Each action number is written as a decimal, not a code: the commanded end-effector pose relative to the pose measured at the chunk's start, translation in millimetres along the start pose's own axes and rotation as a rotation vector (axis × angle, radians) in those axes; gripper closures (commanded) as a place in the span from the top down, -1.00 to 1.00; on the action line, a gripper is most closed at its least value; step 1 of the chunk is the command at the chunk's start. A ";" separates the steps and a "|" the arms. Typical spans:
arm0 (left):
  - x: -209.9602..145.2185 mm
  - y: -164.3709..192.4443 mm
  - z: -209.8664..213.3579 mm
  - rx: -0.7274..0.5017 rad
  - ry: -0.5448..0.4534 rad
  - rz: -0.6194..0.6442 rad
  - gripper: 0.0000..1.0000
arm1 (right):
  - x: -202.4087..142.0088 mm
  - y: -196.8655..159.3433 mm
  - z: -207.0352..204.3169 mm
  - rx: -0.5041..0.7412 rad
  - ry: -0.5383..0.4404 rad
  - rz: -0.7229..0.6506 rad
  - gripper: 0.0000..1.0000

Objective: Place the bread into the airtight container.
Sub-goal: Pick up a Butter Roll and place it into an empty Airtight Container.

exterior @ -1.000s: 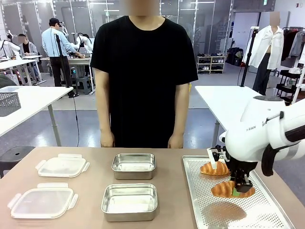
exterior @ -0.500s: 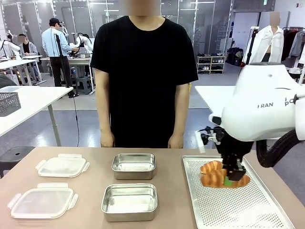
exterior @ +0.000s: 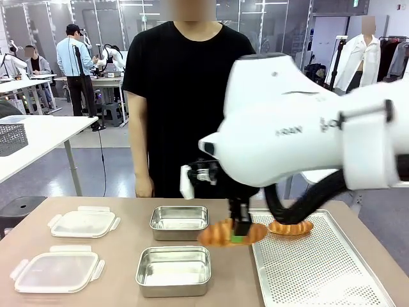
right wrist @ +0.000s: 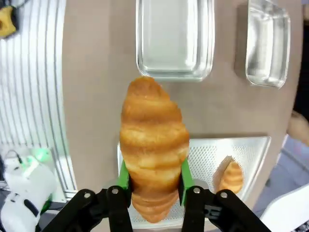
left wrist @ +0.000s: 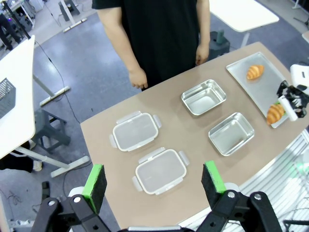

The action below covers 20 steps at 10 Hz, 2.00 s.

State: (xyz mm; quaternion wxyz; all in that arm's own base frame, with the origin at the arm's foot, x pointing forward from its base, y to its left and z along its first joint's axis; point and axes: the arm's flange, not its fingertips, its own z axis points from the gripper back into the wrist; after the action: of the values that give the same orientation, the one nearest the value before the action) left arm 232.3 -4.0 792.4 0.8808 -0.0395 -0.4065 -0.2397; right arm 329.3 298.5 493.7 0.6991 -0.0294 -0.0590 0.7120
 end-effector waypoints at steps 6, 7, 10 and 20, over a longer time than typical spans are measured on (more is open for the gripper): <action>1.9 -0.2 1.2 0.003 -0.001 -0.002 1.00 | 140.6 -33.9 -87.6 -0.003 0.006 -0.013 -0.09; 1.9 -0.2 1.2 0.003 -0.001 -0.002 1.00 | 145.5 -35.5 -103.0 0.016 -0.006 -0.016 -0.09; 1.9 -0.2 1.2 0.003 -0.001 -0.002 1.00 | 145.8 -42.0 -133.2 0.033 -0.013 -0.048 -0.09; 1.9 -0.2 1.2 0.003 -0.001 -0.002 1.00 | 128.4 -47.3 -136.0 0.057 -0.008 -0.061 1.00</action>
State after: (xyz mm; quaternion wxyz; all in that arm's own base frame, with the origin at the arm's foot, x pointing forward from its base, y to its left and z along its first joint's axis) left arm 232.3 -4.1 792.5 0.8807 -0.0394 -0.4065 -0.2398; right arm 393.8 438.7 368.3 0.7192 -0.0008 -0.0428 0.6934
